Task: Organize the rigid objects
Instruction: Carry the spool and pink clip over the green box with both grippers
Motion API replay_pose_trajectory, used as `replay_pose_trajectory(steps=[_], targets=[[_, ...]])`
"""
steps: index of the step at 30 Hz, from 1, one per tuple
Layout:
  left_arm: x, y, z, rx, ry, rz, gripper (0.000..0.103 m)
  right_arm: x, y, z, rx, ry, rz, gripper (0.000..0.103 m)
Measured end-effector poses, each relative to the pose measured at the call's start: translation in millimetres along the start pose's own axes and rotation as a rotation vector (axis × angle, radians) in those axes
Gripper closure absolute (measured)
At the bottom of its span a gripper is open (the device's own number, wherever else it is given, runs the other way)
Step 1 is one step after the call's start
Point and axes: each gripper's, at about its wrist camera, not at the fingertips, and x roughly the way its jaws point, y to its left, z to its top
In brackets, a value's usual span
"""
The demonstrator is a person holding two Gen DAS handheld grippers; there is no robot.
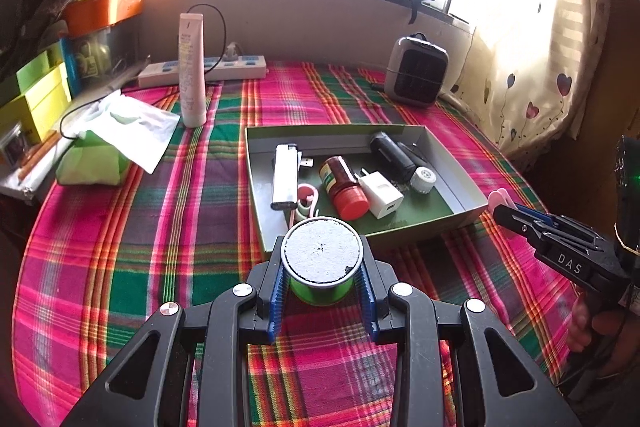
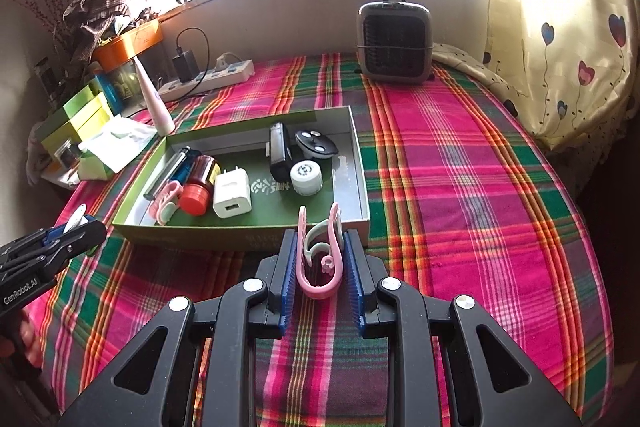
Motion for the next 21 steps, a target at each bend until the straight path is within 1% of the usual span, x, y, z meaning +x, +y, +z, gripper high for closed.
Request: replay_pose_trajectory(steps=[11,21], targets=[[5,-6,23,0.007,-0.017,-0.011,0.073,8,7,16,-0.029,0.001,0.047,0.079],[22,-9,43,0.013,-0.016,-0.017,0.073,29,13,32,-0.054,0.018,0.073,0.079]])
